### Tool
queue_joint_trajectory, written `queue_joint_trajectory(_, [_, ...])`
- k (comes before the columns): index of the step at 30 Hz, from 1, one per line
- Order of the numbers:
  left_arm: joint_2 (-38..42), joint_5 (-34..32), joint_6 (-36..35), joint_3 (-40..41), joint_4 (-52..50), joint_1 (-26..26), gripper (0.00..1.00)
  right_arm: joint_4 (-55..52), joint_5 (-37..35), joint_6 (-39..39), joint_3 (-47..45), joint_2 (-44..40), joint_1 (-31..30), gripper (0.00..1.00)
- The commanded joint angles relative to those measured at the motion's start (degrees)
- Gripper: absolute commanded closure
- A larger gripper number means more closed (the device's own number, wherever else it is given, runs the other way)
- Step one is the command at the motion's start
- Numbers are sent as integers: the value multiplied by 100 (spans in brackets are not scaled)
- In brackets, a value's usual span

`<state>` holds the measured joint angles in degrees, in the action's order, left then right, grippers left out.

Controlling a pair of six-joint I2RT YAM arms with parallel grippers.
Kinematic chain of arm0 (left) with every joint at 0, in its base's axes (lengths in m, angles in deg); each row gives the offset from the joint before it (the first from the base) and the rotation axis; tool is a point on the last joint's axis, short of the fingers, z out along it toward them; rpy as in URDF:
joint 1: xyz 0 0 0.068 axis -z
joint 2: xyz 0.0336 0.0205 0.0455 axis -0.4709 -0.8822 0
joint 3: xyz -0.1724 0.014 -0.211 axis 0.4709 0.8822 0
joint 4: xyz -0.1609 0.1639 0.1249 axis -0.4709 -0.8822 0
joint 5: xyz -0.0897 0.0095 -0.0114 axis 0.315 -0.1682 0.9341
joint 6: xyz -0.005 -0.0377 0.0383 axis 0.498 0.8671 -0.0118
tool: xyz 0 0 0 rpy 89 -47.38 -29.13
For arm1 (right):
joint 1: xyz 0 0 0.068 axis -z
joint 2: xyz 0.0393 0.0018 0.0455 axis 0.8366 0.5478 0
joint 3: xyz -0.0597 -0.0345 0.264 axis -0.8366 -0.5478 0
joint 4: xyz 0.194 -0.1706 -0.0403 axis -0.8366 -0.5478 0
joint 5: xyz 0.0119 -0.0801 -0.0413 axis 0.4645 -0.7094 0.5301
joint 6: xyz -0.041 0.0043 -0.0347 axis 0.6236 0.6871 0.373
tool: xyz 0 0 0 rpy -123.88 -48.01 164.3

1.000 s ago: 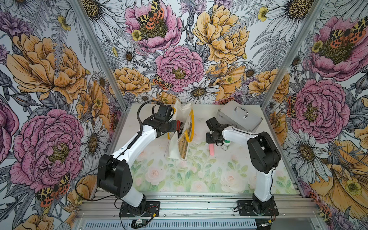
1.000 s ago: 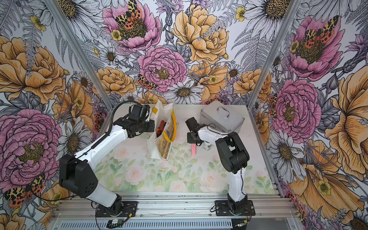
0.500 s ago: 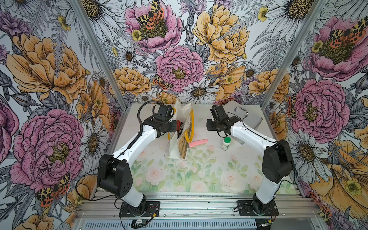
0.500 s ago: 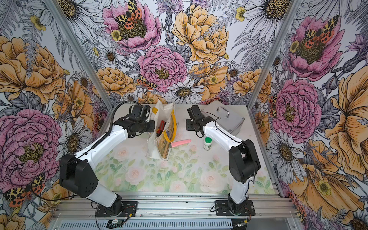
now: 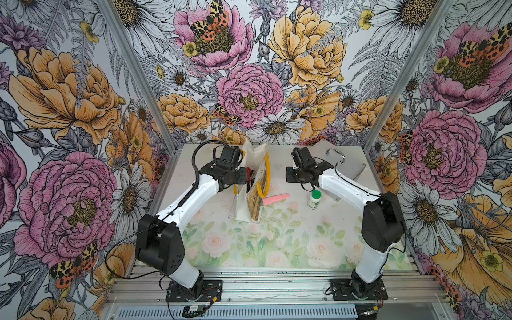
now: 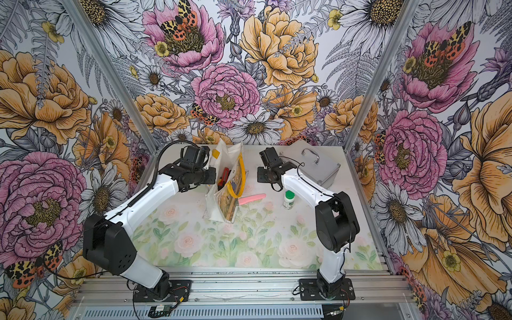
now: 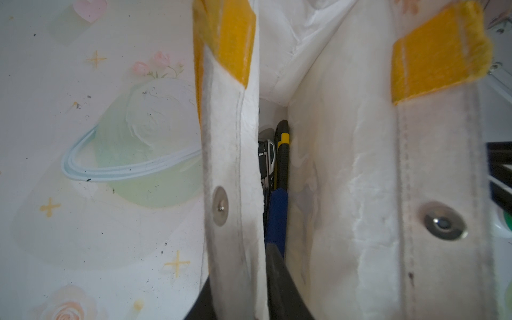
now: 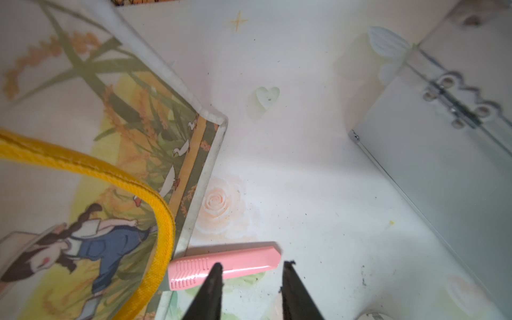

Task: Place the art knife into the pouch
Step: Pick up the utility knife at the center of the board.

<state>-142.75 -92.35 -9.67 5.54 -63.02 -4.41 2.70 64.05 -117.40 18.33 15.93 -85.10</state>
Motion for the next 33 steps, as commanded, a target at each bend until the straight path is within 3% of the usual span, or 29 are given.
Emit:
queue_joint_trajectory(1, [30,-85,-8,-18,-1,51,76,-11,762,-294,-11,351,-62,45])
queue_joint_trajectory(4, [73,-127,-19,38,0,46,76,-4,1235,-748,-143,410,-96,34])
queue_joint_trajectory(7, [83,-151,-32,80,5,39,76,-16,1515,-1139,-272,358,-131,29])
queue_joint_trajectory(16, [-27,-120,-162,62,81,53,76,-9,2034,-2290,-187,835,-402,30])
queue_joint_trajectory(25, [-4,-70,-351,194,206,-21,76,-34,1602,-2758,-26,1168,-475,30])
queue_joint_trajectory(33, [18,-25,-402,282,263,-50,76,-589,644,-2343,864,1886,-490,32])
